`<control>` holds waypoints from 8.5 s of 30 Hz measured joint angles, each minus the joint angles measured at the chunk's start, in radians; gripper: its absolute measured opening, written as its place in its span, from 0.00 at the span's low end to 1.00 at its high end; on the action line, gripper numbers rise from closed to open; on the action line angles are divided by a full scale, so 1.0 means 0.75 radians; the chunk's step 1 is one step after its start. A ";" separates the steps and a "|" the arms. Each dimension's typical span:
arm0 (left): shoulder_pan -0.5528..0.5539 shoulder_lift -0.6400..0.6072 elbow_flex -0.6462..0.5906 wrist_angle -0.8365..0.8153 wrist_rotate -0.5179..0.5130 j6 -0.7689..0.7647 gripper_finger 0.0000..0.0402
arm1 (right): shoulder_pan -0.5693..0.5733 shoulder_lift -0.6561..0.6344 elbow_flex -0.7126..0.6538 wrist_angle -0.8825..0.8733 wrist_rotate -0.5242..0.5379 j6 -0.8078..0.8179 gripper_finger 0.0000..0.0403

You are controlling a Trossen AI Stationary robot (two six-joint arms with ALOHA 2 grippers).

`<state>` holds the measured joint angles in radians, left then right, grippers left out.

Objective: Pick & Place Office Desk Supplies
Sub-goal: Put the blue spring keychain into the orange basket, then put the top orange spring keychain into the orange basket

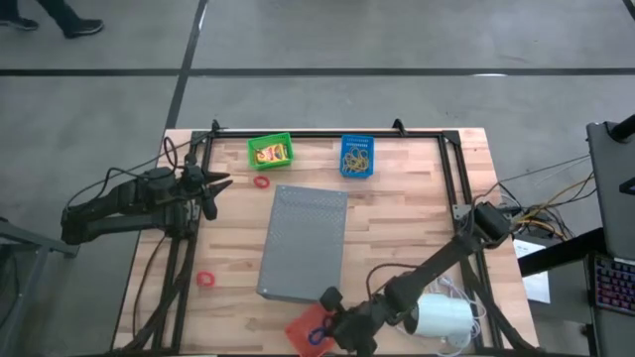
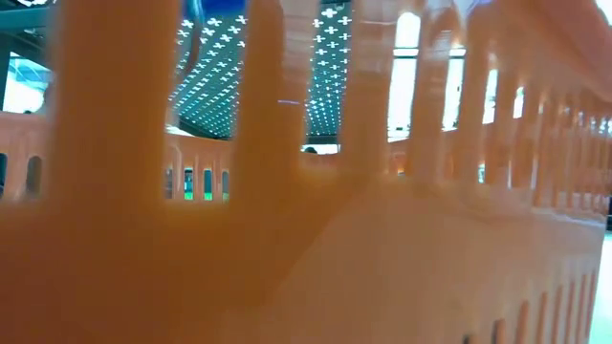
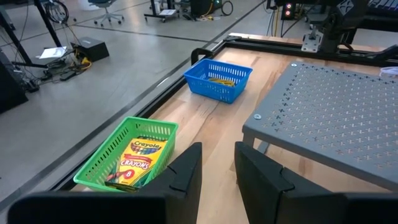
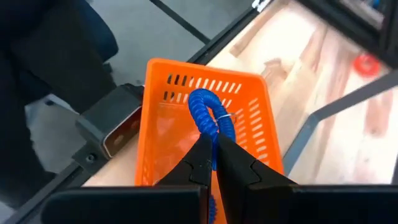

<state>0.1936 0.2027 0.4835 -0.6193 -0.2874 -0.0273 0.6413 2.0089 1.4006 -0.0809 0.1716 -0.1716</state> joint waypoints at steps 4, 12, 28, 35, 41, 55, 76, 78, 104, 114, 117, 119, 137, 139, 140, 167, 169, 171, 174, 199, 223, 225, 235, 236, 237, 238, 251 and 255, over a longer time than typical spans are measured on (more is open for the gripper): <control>0.000 0.000 0.000 0.000 -0.001 0.000 0.25 | 0.031 -0.003 -0.005 0.007 0.102 -0.046 0.02; 0.000 0.000 0.000 0.000 0.000 0.000 0.25 | 0.092 -0.005 0.016 -0.013 0.296 0.214 0.02; 0.000 0.000 0.000 0.000 -0.001 0.000 0.24 | 0.125 -0.006 0.022 -0.168 0.397 0.759 0.02; 0.000 0.000 0.000 0.000 0.000 0.000 0.24 | 0.112 0.002 0.022 -0.199 0.329 0.939 0.02; 0.000 0.000 0.000 0.000 -0.001 0.000 0.24 | 0.091 0.039 0.014 -0.197 0.257 1.076 0.02; 0.000 0.000 0.000 0.000 0.000 0.000 0.24 | 0.047 0.108 0.038 -0.198 0.074 1.137 0.02; 0.000 0.000 0.000 -0.001 0.000 0.000 0.24 | 0.043 0.103 0.040 -0.195 0.124 1.122 0.02; 0.000 0.000 0.000 -0.001 0.000 0.000 0.24 | 0.043 0.103 0.040 -0.195 0.125 1.122 0.03; 0.000 0.000 0.000 -0.001 0.000 0.000 0.24 | 0.051 0.098 0.040 -0.194 0.194 1.136 0.36; 0.000 0.000 0.000 0.000 0.000 0.000 0.24 | 0.104 -0.009 0.098 -0.195 0.206 1.067 0.30; 0.000 0.000 0.000 0.000 0.000 0.000 0.24 | 0.119 -0.039 0.107 -0.198 0.298 1.017 0.26; 0.000 0.000 0.000 -0.001 -0.001 0.000 0.25 | 0.124 -0.067 0.107 -0.196 0.392 0.972 0.24; 0.000 0.000 0.000 -0.002 0.000 0.000 0.25 | -0.055 -0.605 -0.146 -0.187 0.550 0.467 0.16; 0.000 0.000 0.000 -0.001 0.000 0.000 0.25 | -0.109 -0.692 -0.247 -0.141 0.489 0.415 0.16; 0.000 0.000 0.000 -0.001 0.000 0.000 0.25 | -0.141 -0.732 -0.300 -0.106 0.465 0.397 0.16; 0.000 0.000 0.000 -0.001 0.000 0.000 0.24 | -0.617 -1.734 -1.258 0.430 0.392 0.212 0.16; 0.000 0.000 0.000 -0.001 0.000 0.000 0.24 | -0.617 -1.758 -1.235 0.430 0.391 0.135 0.16; 0.000 0.000 0.000 -0.001 0.000 0.000 0.24 | -0.617 -1.782 -1.215 0.432 0.387 0.086 0.16; 0.000 0.000 0.000 -0.001 0.000 0.000 0.24 | -0.617 -1.809 -1.196 0.429 0.387 0.123 0.16; 0.000 0.000 0.000 -0.001 0.000 0.000 0.24 | -0.617 -1.802 -1.182 0.426 0.389 0.124 0.16; 0.075 0.910 0.422 -0.225 0.045 -0.243 0.24 | -0.617 -1.757 -1.182 0.421 0.391 0.124 0.16; 0.102 0.994 0.440 -0.234 0.044 -0.207 0.24 | -0.618 -1.757 -1.182 0.423 0.391 0.124 0.16; 0.444 1.155 0.439 -0.220 0.327 0.004 0.24 | -0.617 -1.758 -1.182 0.423 0.388 0.124 0.16; 0.485 1.172 0.439 -0.214 0.371 0.041 0.24 | -0.618 -1.758 -1.182 0.423 0.388 0.124 0.16; 0.522 1.192 0.439 -0.207 0.411 0.077 0.25 | -0.617 -1.758 -1.182 0.423 0.388 0.124 0.16; 0.555 1.214 0.439 -0.202 0.444 0.109 0.25 | -0.618 -1.758 -1.182 0.423 0.388 0.124 0.16; 0.633 1.581 0.437 -0.066 0.550 0.281 0.47 | -0.617 -1.758 -1.182 0.423 0.389 0.124 0.16; 0.636 1.645 0.437 -0.051 0.517 0.388 0.58 | -0.618 -1.758 -1.182 0.423 0.389 0.124 0.16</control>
<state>0.6704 1.4365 0.8112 -0.6572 0.1000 0.2638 0.1780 0.6903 0.5144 0.2363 0.4631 -0.0788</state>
